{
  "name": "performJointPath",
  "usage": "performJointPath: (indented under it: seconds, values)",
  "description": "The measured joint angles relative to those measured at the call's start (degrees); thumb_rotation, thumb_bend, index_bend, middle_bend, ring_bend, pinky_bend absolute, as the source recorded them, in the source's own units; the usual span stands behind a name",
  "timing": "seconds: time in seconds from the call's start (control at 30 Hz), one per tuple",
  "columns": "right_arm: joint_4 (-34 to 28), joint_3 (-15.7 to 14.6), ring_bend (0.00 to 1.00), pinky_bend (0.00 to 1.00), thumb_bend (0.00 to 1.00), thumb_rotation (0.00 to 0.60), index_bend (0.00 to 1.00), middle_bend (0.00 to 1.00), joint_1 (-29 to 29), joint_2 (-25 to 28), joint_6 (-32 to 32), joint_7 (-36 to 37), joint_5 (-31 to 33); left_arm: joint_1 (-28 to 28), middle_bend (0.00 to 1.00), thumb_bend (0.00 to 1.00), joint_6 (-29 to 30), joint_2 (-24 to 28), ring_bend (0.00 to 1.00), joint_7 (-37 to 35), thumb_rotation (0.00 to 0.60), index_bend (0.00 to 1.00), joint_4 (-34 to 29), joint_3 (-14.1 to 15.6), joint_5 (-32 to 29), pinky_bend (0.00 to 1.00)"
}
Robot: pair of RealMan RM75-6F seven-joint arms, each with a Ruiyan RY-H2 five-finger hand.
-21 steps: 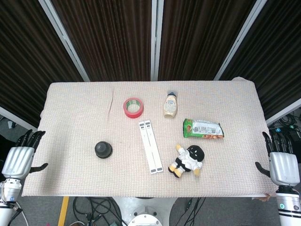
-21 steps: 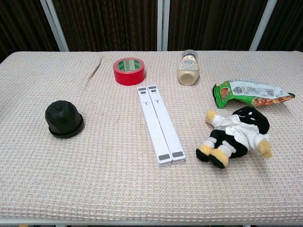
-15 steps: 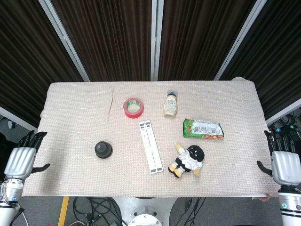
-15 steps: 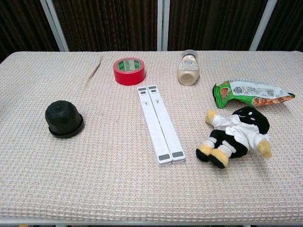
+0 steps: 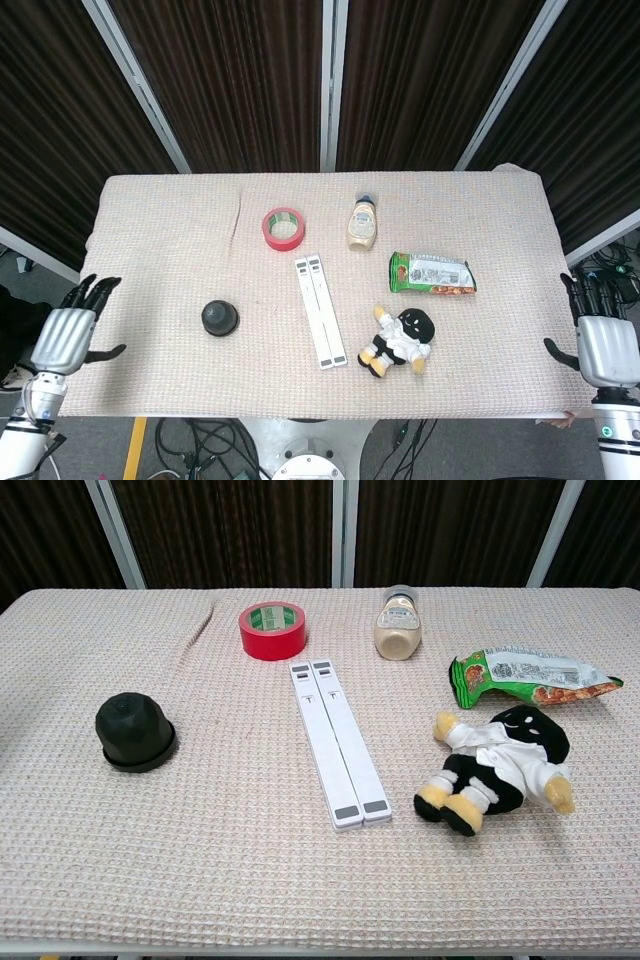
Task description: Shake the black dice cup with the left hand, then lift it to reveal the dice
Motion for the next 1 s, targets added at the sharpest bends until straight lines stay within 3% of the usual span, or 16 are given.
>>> performJointPath:
  seconds: [0.23, 0.53, 0.73, 1.0]
  values:
    - [1.0, 0.3, 0.0, 0.0, 0.08, 0.6, 0.0, 0.0, 0.2, 0.0, 0.0, 1.6, 0.0, -2.7, 0.11, 0.0, -2.0, -7.0, 0.0, -4.4, 0.6, 0.08, 5.7, -0.2, 2.1, 0.15]
    - [1.8, 0.1, 0.0, 0.0, 0.08, 0.6, 0.0, 0.0, 0.5, -0.3, -0.4, 1.5, 0.0, -7.5, 0.11, 0.0, -12.0, -12.6, 0.0, 1.1, 0.6, 0.08, 5.8, -0.9, -4.2, 0.15]
    - [1.8, 0.1, 0.0, 0.0, 0.08, 0.6, 0.0, 0.0, 0.8, -0.6, -0.8, 1.1, 0.1, -9.5, 0.12, 0.0, -13.5, -17.7, 0.0, 1.3, 0.6, 0.08, 9.3, -1.9, -6.0, 0.16]
    - [2.1, -0.2, 0.0, 0.0, 0.09, 0.6, 0.0, 0.0, 1.0, -1.0, -1.5, 1.1, 0.3, -11.6, 0.15, 0.0, -17.1, -19.7, 0.0, 0.1, 0.6, 0.08, 10.7, -3.0, -9.3, 0.16]
